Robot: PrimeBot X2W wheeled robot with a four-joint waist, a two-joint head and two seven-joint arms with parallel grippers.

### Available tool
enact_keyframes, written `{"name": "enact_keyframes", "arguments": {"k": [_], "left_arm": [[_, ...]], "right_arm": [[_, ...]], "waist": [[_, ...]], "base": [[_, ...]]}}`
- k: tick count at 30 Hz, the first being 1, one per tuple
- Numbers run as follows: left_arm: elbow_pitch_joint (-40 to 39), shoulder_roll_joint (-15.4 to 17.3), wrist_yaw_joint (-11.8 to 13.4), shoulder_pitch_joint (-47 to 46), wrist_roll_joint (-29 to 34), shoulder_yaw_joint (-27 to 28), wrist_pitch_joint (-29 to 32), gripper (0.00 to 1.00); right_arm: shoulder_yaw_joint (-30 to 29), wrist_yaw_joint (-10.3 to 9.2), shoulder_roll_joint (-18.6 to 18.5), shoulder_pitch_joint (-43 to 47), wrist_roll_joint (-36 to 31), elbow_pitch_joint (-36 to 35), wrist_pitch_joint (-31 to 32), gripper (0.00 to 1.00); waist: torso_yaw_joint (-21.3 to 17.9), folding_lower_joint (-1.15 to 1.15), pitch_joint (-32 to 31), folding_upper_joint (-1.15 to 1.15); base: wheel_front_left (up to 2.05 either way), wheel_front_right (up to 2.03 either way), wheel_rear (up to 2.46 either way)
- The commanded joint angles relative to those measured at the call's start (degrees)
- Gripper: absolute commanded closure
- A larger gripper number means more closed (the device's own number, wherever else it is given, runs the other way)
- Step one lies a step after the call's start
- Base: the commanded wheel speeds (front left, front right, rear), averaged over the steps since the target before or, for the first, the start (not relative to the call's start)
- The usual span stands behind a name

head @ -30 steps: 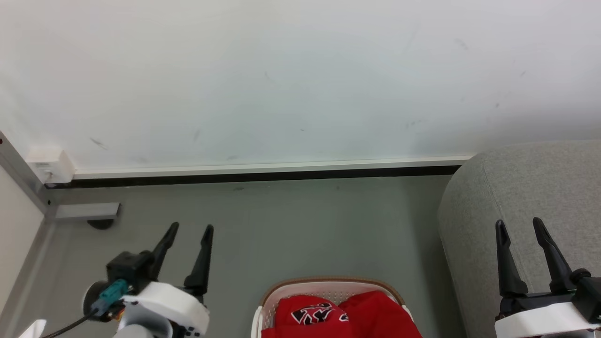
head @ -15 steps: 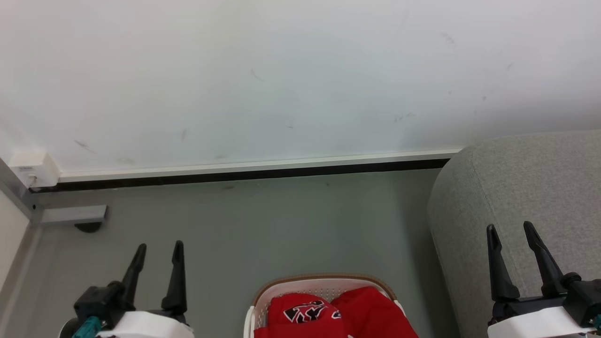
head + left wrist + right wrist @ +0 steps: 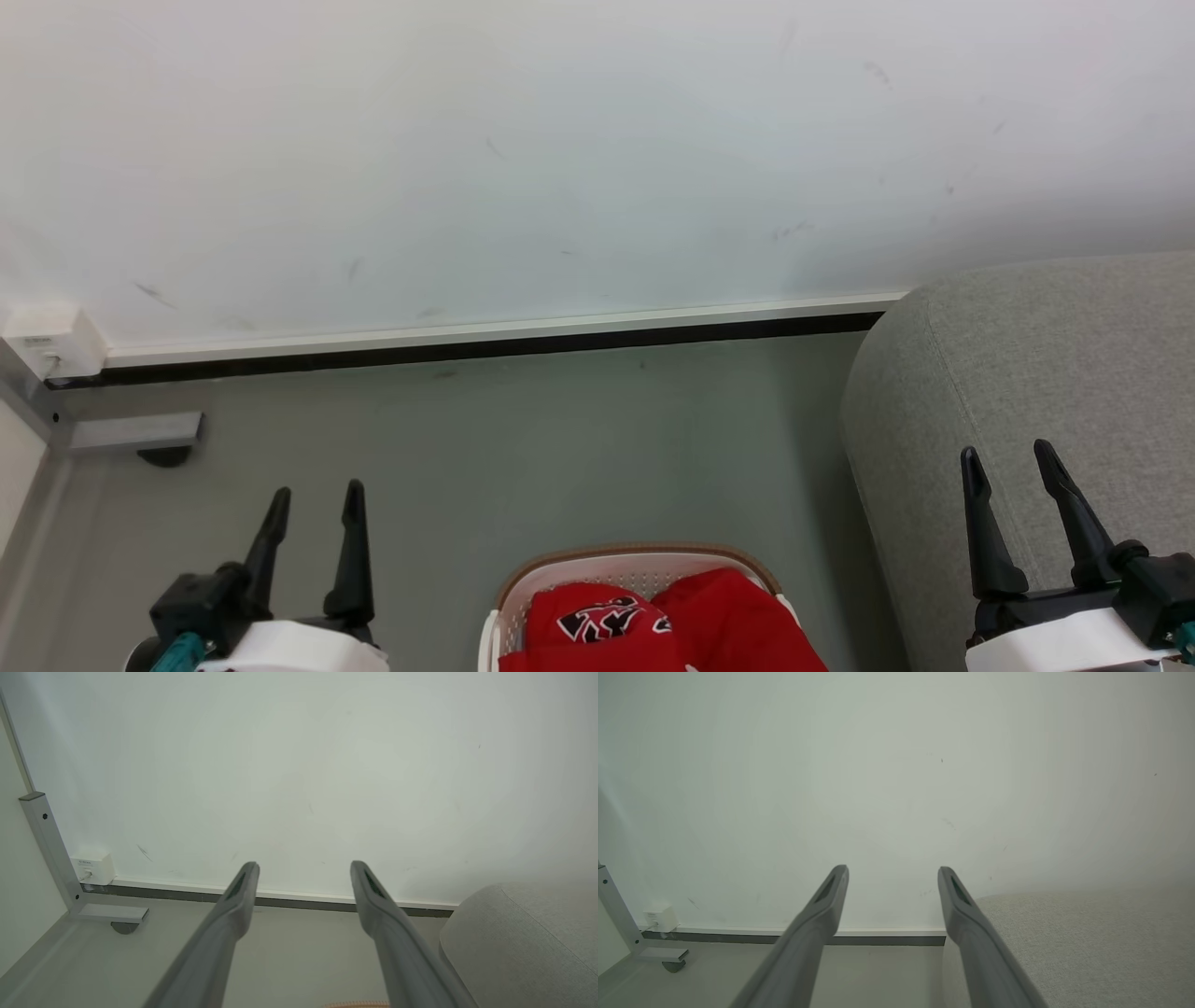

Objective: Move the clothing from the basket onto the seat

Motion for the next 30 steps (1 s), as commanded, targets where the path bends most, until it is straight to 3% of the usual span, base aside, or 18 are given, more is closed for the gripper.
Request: {"name": "enact_keyframes", "arguments": {"k": [1, 20, 30], "left_arm": [[0.4, -0.3, -0.4, 0.4, 0.7, 0.4, 0.0, 0.0], [2.9, -3.0, -3.3, -1.1, 4.1, 3.5, 0.0, 0.0], [5.6, -3.9, -5.3, -3.3, 5.3, 3.0, 0.0, 0.0]], "right_arm": [[0.0, -0.12, -0.4, -0.4, 0.1, 0.1, 0.0, 0.0], [0.1, -0.12, -0.3, -1.1, 0.3, 0.2, 0.0, 0.0], [-0.9, -0.12, -0.4, -2.4, 0.9, -0.2, 0.0, 0.0]], "waist": [[0.0, 0.0, 0.0, 0.0], [-1.0, 0.0, 0.7, 0.0], [-3.7, 0.0, 4.2, 0.0]], "base": [[0.0, 0.0, 0.0], [0.0, 0.0, 0.0], [0.0, 0.0, 0.0]]}}
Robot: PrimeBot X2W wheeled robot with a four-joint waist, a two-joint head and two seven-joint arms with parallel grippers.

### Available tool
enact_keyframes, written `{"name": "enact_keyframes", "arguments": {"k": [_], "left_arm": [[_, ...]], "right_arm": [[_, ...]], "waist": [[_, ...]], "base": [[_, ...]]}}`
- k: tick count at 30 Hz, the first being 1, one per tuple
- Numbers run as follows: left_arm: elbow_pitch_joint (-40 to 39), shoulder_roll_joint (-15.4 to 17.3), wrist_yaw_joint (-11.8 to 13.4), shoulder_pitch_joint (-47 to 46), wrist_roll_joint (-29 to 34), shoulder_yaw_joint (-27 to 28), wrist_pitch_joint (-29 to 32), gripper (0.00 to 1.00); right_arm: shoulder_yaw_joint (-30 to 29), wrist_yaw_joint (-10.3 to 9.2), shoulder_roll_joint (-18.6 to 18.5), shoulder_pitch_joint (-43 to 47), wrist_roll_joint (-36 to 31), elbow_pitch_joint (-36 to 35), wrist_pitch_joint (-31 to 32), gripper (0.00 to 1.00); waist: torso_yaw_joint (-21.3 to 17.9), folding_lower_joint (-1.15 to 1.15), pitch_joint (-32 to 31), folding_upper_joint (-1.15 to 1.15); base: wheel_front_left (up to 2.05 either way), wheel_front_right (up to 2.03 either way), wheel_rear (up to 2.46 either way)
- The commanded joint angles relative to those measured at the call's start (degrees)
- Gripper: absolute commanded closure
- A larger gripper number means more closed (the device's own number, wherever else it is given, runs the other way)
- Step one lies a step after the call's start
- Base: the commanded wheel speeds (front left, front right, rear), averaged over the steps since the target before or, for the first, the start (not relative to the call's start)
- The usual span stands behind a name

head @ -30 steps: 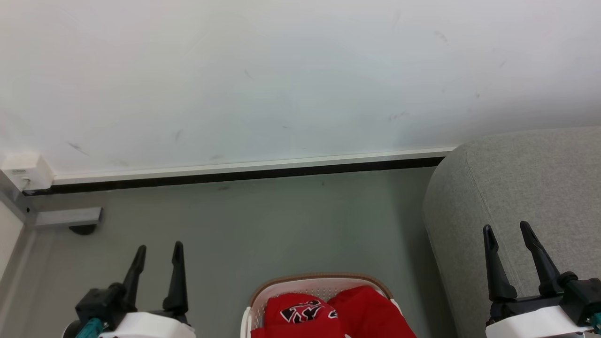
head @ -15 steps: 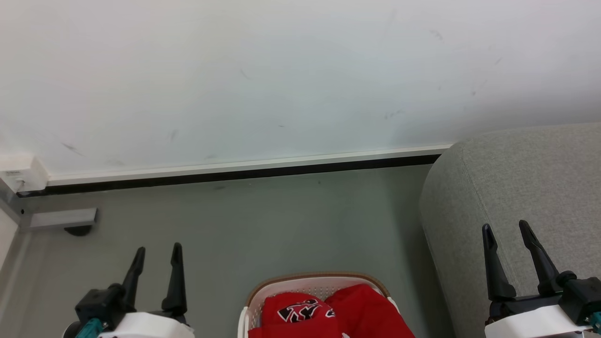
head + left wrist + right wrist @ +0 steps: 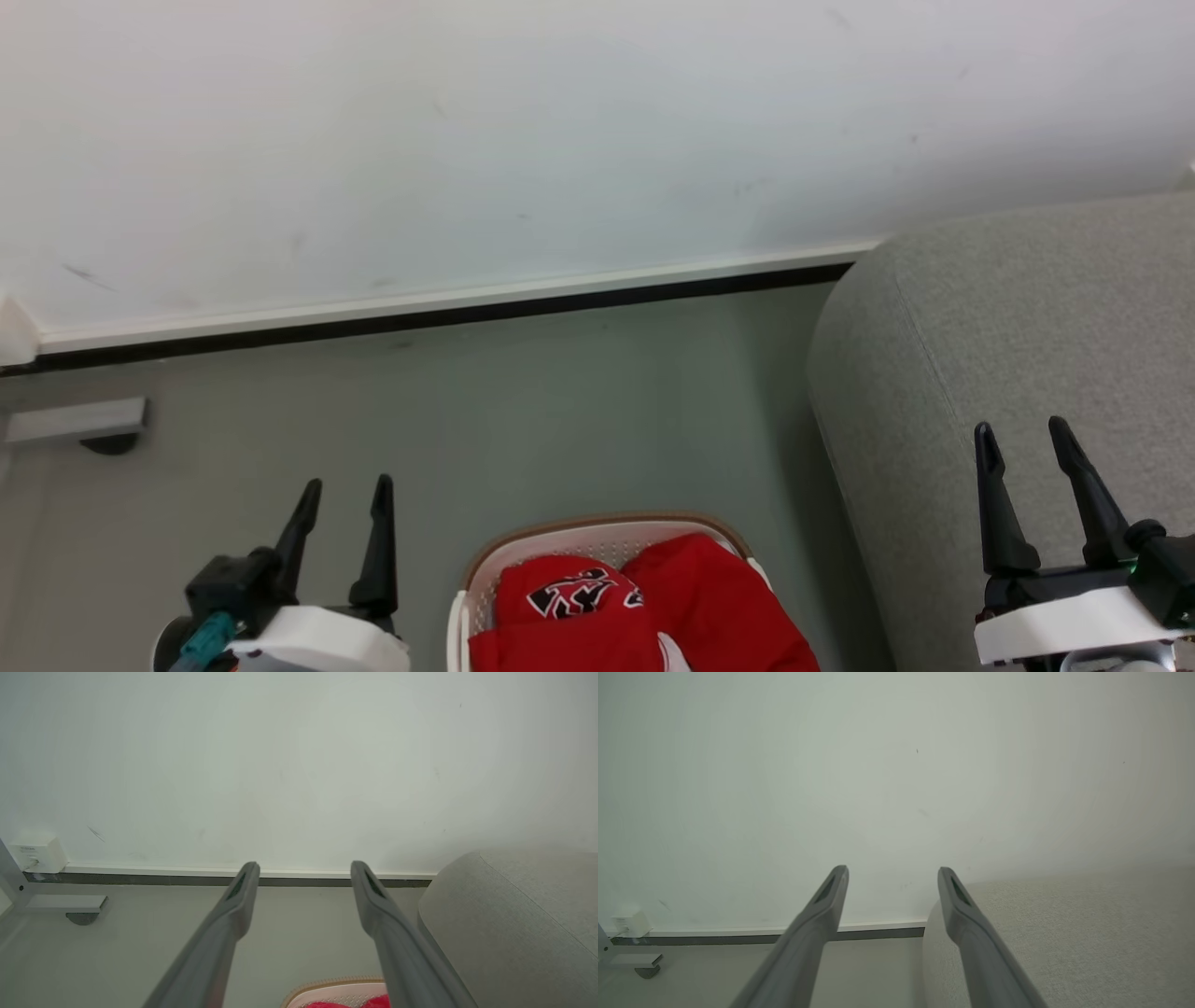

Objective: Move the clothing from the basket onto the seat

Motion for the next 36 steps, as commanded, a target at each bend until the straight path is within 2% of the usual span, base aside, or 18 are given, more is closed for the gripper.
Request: {"name": "enact_keyframes", "arguments": {"k": [1, 6, 12, 25, 29, 36], "left_arm": [[0.3, 0.0, -0.2, -0.8, 0.6, 0.0, 0.0, 0.0], [3.9, 0.0, -1.3, -3.2, 2.4, -1.8, 0.0, 0.0], [11.9, 1.0, -2.9, -7.5, 4.3, -5.5, 1.1, 0.0], [32.3, 3.1, -5.3, -19.7, 7.7, -14.4, 8.3, 0.0], [37.9, 3.3, -5.7, -22.9, 8.1, -19.0, 10.2, 0.0], [43.9, 4.6, -5.6, -27.4, 3.7, -29.9, 13.4, 0.0]], "right_arm": [[-0.2, -0.12, -0.3, -1.1, 0.3, -0.3, 0.0, 0.0], [-0.9, -0.12, -0.2, -2.2, 0.6, -0.7, 0.0, 0.0], [-1.2, -0.12, 0.0, -3.8, 1.0, -0.9, 0.0, 0.0], [-0.7, -0.12, 1.7, -7.6, 2.4, -2.9, 0.0, 0.0], [-0.1, -0.12, 2.3, -8.9, 3.1, -3.1, 0.0, 0.0], [0.9, -0.12, 2.8, -10.7, 3.8, -3.4, 0.0, 0.0]], "waist": [[-1.1, 0.0, 1.2, 0.0], [-3.3, 0.0, 3.9, 0.0], [-6.1, 0.0, 7.1, 0.0], [-11.8, 0.0, 16.2, 0.0], [-13.3, 0.0, 19.0, 0.0], [-15.7, 0.0, 22.6, 0.0]], "base": [[0.0, 0.0, 0.0], [0.0, 0.0, 0.0], [0.0, 0.0, 0.0], [0.0, 0.0, 0.0], [0.0, 0.0, 0.0], [0.0, 0.0, 0.0]]}}
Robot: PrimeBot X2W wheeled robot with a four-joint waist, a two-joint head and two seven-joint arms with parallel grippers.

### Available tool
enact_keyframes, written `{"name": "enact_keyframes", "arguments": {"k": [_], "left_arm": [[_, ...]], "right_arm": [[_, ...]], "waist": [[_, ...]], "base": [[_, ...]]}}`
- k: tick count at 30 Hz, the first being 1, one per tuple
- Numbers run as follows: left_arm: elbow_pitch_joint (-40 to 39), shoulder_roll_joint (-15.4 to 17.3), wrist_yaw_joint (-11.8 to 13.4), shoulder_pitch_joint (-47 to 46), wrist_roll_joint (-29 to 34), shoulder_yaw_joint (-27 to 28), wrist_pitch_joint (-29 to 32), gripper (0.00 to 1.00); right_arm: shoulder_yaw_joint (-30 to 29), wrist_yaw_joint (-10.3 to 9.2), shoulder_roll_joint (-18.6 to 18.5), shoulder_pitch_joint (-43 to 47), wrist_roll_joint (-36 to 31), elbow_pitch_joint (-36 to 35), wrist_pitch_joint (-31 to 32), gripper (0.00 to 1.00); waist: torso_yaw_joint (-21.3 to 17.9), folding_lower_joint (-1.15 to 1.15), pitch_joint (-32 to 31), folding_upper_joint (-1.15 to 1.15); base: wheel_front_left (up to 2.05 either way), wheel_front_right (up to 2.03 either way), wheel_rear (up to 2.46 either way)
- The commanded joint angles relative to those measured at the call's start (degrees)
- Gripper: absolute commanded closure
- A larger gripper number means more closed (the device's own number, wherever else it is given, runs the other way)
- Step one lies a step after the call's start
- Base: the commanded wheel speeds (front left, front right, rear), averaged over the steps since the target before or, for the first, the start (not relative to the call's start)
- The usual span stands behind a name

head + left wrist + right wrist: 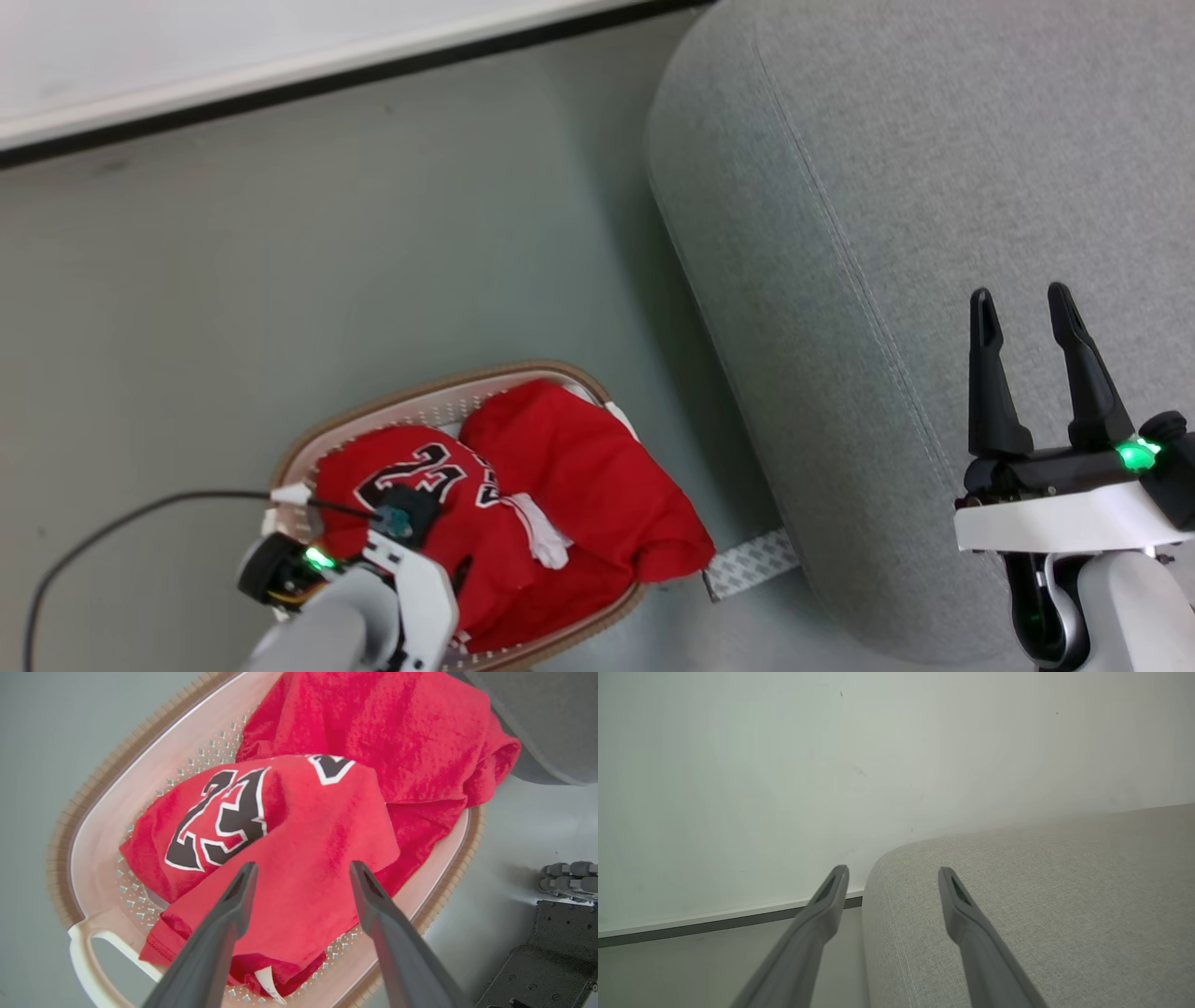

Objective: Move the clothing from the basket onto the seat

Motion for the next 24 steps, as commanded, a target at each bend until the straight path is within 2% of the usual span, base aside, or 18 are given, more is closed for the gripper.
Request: {"name": "enact_keyframes", "arguments": {"k": [1, 12, 20, 21, 22, 23, 24], "left_arm": [[0.8, 1.1, 0.1, -1.3, -0.8, -1.1, 0.2, 0.0], [5.6, 5.1, 0.1, -9.1, -6.6, -12.6, 4.3, 0.0], [9.1, 7.2, 0.1, -13.8, -8.4, -17.7, 7.2, 0.0], [9.4, 7.3, 0.1, -14.1, -8.9, -18.1, 7.5, 0.1], [9.6, 7.4, 0.1, -14.4, -9.2, -18.5, 7.6, 0.34], [9.8, 7.4, 0.1, -14.6, -9.6, -18.8, 7.6, 0.95], [9.9, 7.4, 0.1, -14.7, -10.0, -19.2, 7.5, 1.0]], "right_arm": [[0.2, -0.12, 0.2, -0.8, 0.5, -0.3, 0.0, 0.0], [2.6, -0.12, 0.3, -3.1, 4.2, -0.9, 0.0, 0.0], [4.4, -0.12, 0.3, -4.8, 7.2, -1.6, 0.0, 0.0], [4.5, -0.12, 0.3, -5.0, 7.4, -1.5, 0.0, 0.0], [4.6, -0.12, 0.3, -5.1, 7.5, -1.5, 0.0, 0.0], [4.5, -0.12, 0.3, -5.1, 7.6, -1.4, 0.0, 0.0], [4.4, -0.12, 0.3, -5.0, 7.7, -1.3, 0.0, 0.0]], "waist": [[-1.4, -0.01, 1.7, 0.0], [-5.5, -0.01, 8.9, 0.0], [-8.2, -0.01, 14.4, 0.0], [-8.5, -0.01, 14.7, 0.0], [-8.7, -0.01, 15.0, 0.0], [-8.8, -0.01, 15.2, 0.0], [-8.8, -0.01, 15.3, 0.0]], "base": [[0.0, 0.0, 0.0], [0.0, 0.0, 0.0], [0.0, 0.0, 0.0], [0.0, 0.0, 0.0], [0.0, 0.0, 0.0], [0.0, 0.0, 0.0], [0.0, 0.0, 0.0]]}}
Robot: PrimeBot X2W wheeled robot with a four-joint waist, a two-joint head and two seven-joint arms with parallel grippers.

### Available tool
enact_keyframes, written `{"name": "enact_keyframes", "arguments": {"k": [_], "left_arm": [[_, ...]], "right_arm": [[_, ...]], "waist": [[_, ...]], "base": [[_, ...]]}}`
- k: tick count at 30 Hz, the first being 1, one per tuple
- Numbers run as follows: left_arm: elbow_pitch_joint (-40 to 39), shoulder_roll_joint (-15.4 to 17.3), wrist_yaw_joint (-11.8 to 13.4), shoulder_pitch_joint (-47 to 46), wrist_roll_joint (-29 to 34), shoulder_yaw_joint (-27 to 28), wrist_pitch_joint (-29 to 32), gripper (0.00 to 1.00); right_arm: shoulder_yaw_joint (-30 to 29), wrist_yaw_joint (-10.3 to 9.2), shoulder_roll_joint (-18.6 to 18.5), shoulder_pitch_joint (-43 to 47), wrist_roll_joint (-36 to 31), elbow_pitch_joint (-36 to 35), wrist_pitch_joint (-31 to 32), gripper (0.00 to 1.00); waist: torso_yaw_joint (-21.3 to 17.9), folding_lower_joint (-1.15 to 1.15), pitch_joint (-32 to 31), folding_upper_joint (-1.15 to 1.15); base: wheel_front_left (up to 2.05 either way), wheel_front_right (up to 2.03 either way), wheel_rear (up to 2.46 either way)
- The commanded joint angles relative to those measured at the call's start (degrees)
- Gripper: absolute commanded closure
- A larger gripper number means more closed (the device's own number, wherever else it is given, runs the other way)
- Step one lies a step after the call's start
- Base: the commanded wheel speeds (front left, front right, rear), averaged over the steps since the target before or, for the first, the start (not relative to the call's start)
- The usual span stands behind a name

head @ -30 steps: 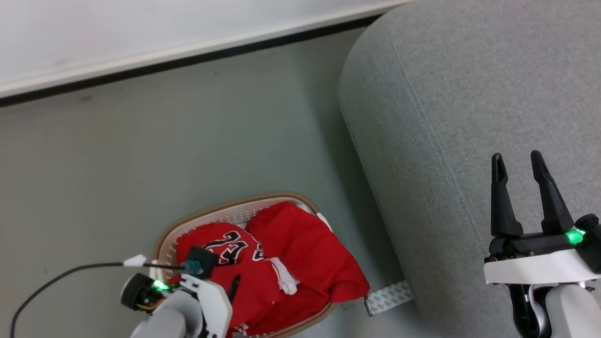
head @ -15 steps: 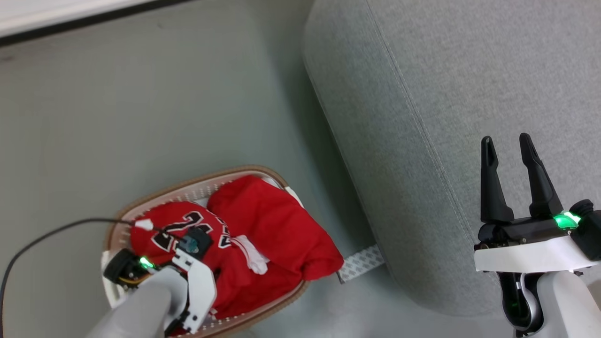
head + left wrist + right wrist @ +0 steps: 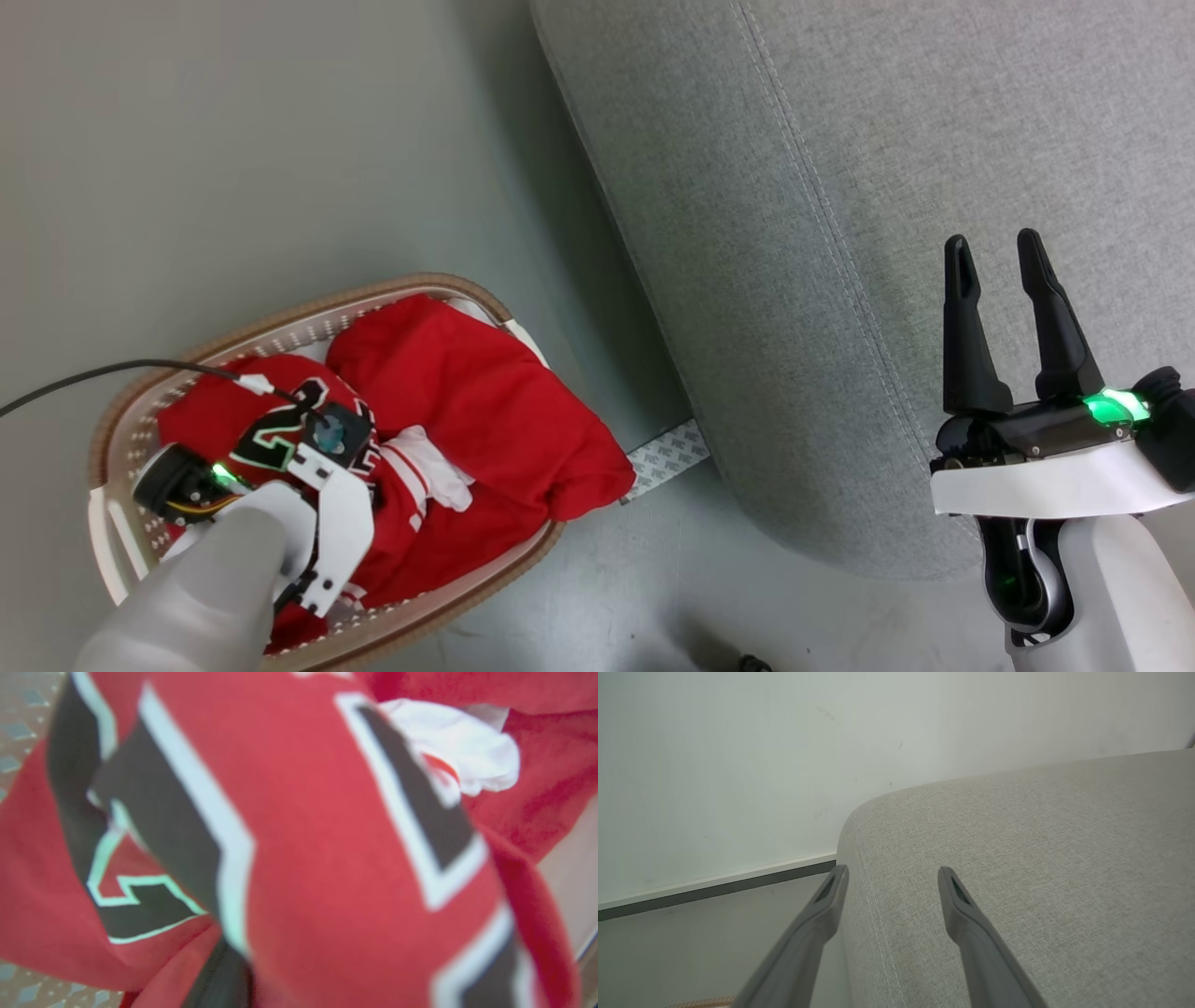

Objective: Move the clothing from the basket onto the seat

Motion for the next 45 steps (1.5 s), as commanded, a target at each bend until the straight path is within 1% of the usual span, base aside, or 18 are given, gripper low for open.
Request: {"name": "enact_keyframes", "arguments": {"k": [1, 8, 12, 15, 16, 23, 32, 38, 45], "left_arm": [[0.4, 0.4, 0.1, -0.6, -1.3, -0.4, -0.2, 1.0], [1.4, 0.2, 0.1, -0.4, -3.3, -2.0, -1.3, 1.0], [1.5, -0.5, 0.1, 0.2, -4.9, -2.7, -2.8, 1.0], [1.2, -1.7, 0.1, 1.5, -6.7, -2.3, -5.3, 1.0], [1.2, -1.7, 0.1, 1.5, -6.7, -2.3, -5.3, 1.0], [-1.0, -4.5, 0.1, 5.0, -10.2, -3.1, -12.9, 1.0], [-5.3, -7.8, 0.1, 7.5, -15.4, -4.0, -19.7, 1.0], [-8.9, -8.8, 0.1, 8.6, -17.0, -2.0, -21.2, 1.0], [-22.2, -7.0, 2.3, 11.5, -15.6, 6.0, -21.1, 1.0]], "right_arm": [[-0.2, -0.12, 0.0, -0.5, 0.3, 0.1, 0.0, 0.0], [-0.1, -0.12, 0.0, -0.7, 0.4, 0.6, 0.0, 0.0], [-0.3, -0.12, 0.0, -0.7, -0.5, 0.7, 0.0, 0.0], [-1.0, -0.12, 0.0, 0.0, -1.3, 0.9, 0.0, 0.0], [-1.0, -0.12, 0.0, 0.0, -1.3, 0.9, 0.0, 0.0], [-2.0, -0.12, 0.0, 1.9, -4.3, 1.8, 0.0, 0.0], [-3.1, -0.12, 0.0, 4.6, -8.3, 3.0, 0.0, 0.0], [-2.8, -0.12, -0.5, 6.6, -8.1, 3.8, 0.0, 0.0], [-2.4, -0.12, -1.3, 8.6, -7.6, 4.4, 0.0, 0.0]], "waist": [[-0.5, -0.01, 0.5, 0.0], [-0.6, -0.01, -0.5, 0.0], [0.4, -0.01, -2.2, 0.0], [1.9, -0.01, -4.9, 0.0], [1.9, -0.01, -4.9, 0.0], [6.9, -0.01, -13.2, 0.0], [13.4, -0.01, -22.4, 0.0], [17.1, -0.01, -27.3, 0.0], [20.7, -0.01, -32.0, 0.0]], "base": [[0.0, 0.0, 0.0], [0.0, 0.0, 0.0], [0.0, 0.0, 0.0], [0.0, 0.0, 0.0], [0.0, 0.0, 0.0], [0.0, 0.0, 0.0], [0.0, 0.0, 0.0], [0.0, 0.0, 0.0], [0.0, 0.0, 0.0]]}}
